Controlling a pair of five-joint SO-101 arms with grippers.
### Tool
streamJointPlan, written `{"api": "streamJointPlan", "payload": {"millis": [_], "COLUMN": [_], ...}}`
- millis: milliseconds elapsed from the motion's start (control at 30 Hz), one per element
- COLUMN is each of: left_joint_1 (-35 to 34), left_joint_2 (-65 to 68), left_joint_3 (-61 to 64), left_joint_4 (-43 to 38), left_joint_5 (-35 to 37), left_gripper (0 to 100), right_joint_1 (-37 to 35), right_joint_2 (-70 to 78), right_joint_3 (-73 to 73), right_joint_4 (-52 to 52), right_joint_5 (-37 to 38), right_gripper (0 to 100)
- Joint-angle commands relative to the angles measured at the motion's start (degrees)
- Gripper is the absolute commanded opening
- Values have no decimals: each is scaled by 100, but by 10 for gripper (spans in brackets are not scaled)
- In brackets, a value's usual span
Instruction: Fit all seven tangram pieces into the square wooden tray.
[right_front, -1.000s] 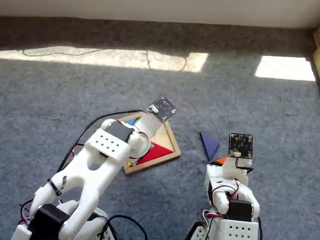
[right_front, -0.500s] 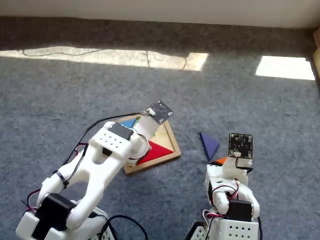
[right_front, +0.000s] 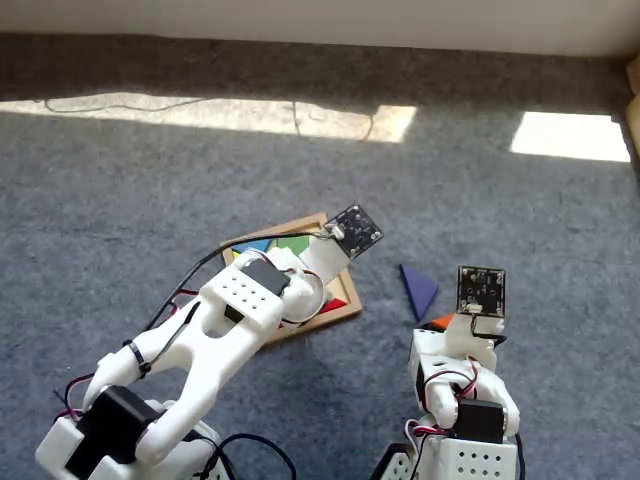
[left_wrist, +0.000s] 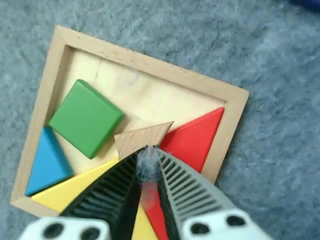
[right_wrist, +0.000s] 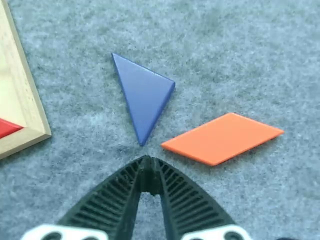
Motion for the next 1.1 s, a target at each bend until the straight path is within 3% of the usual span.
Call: {"api": "streamJointPlan", "payload": {"millis": [0, 300, 733, 867, 1067], "left_joint_1": [84, -576, -734, -752, -1042], "left_joint_2": [-75, -453, 514, 910, 1332], "left_joint_3": [-189, -259, -338, -734, -1411], "left_joint_4": [-237, -281, -1635, -1310, -88], "left_joint_5": [-9, 545, 554, 527, 475], "left_gripper": [35, 34, 34, 34, 34], "right_joint_1": [57, 57, 57, 57, 57], "right_joint_2": [-84, -84, -84, -84, -84], "right_joint_3": [611, 611, 611, 611, 611], "right_joint_4": [-22, -22, -22, -22, -22], "right_joint_5": [-26, -26, -26, -26, -26], "right_gripper": [5, 5, 5, 5, 5]}}
